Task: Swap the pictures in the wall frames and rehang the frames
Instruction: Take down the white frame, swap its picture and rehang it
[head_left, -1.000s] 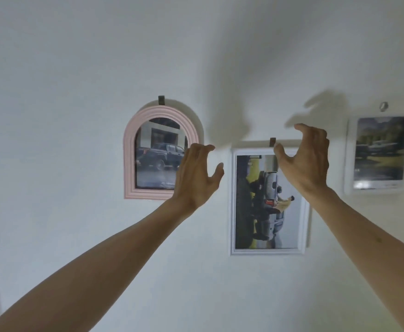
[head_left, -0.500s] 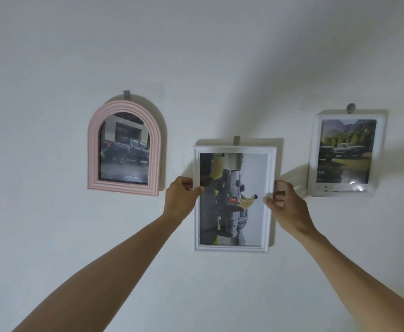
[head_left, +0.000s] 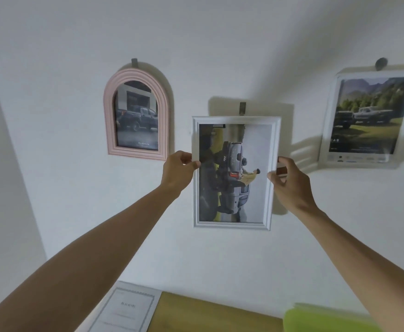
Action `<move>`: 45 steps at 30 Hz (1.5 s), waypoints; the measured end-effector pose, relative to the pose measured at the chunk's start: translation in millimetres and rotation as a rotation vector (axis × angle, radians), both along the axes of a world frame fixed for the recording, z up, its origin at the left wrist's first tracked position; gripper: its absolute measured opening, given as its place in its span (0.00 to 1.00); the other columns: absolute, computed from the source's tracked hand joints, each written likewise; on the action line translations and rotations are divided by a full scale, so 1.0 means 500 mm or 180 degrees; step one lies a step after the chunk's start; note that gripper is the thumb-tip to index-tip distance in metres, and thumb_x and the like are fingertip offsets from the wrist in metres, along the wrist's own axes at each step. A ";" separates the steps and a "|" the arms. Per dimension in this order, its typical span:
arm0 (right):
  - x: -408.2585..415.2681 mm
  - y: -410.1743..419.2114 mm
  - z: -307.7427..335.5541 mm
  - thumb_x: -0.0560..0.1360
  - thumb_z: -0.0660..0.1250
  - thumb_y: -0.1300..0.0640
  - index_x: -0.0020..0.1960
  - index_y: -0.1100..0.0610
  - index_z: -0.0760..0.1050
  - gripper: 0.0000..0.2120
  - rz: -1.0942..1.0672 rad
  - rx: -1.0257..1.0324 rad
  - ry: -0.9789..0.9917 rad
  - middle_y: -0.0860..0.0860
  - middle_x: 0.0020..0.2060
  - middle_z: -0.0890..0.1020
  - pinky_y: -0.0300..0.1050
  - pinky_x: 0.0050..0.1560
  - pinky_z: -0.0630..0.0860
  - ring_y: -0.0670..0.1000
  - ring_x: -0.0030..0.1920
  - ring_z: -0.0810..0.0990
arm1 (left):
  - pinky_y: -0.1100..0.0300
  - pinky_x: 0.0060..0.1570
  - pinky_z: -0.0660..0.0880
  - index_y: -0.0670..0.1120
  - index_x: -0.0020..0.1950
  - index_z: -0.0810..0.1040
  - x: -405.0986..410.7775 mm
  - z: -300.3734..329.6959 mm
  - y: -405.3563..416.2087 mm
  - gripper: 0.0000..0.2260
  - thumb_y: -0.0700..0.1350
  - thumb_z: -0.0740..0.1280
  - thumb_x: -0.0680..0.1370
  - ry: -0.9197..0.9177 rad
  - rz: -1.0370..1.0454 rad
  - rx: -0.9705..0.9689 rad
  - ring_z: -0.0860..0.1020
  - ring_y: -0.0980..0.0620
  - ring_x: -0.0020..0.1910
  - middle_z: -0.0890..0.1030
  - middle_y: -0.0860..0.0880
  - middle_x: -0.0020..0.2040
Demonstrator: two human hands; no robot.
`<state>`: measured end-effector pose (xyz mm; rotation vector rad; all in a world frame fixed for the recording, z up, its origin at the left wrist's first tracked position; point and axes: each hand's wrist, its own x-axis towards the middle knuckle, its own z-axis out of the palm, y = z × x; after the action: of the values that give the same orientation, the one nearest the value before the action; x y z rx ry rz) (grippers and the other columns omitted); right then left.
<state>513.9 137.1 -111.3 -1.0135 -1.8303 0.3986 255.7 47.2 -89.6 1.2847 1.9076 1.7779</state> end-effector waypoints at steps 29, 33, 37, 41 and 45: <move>-0.228 -0.346 -0.442 0.80 0.65 0.46 0.73 0.52 0.64 0.25 0.0200 -0.1897 -0.0491 0.50 0.62 0.77 0.40 0.50 0.75 0.48 0.54 0.79 | 0.71 0.37 0.69 0.47 0.54 0.75 -0.058 -0.474 -0.353 0.10 0.51 0.69 0.78 0.0513 -0.0306 -0.1551 0.78 0.55 0.45 0.78 0.55 0.46; -0.291 -0.387 -0.389 0.75 0.65 0.36 0.67 0.47 0.71 0.24 0.0277 -0.1985 -0.0001 0.42 0.52 0.80 0.43 0.45 0.80 0.48 0.49 0.83 | 0.56 0.43 0.78 0.51 0.47 0.77 -0.028 -0.490 -0.371 0.07 0.53 0.70 0.74 0.0543 -0.0309 -0.1372 0.79 0.56 0.41 0.80 0.56 0.40; -0.328 -0.396 -0.362 0.71 0.71 0.41 0.62 0.52 0.72 0.25 0.0058 -0.2215 0.0165 0.43 0.48 0.80 0.53 0.50 0.82 0.50 0.47 0.84 | 0.54 0.43 0.77 0.52 0.44 0.75 -0.005 -0.496 -0.391 0.07 0.55 0.68 0.74 0.0734 -0.0273 -0.1179 0.78 0.58 0.39 0.79 0.58 0.40; -0.333 -0.394 -0.351 0.73 0.69 0.56 0.56 0.57 0.77 0.13 -0.0304 -0.1953 -0.0216 0.50 0.48 0.82 0.49 0.47 0.80 0.52 0.46 0.81 | 0.58 0.42 0.74 0.50 0.49 0.76 0.007 -0.505 -0.406 0.10 0.55 0.69 0.76 0.1089 -0.0659 -0.0980 0.79 0.56 0.39 0.79 0.56 0.45; -0.310 -0.391 -0.355 0.72 0.64 0.63 0.51 0.54 0.81 0.11 -0.0160 -0.2151 -0.0025 0.52 0.43 0.85 0.51 0.45 0.83 0.56 0.44 0.84 | 0.57 0.48 0.75 0.51 0.57 0.79 -0.009 -0.534 -0.399 0.18 0.62 0.61 0.79 0.1423 -0.0935 -0.0922 0.80 0.53 0.48 0.78 0.56 0.54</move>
<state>358.7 -58.2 -288.8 -1.5042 -1.6987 1.0250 251.3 -152.2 -356.4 1.8425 1.9613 1.0907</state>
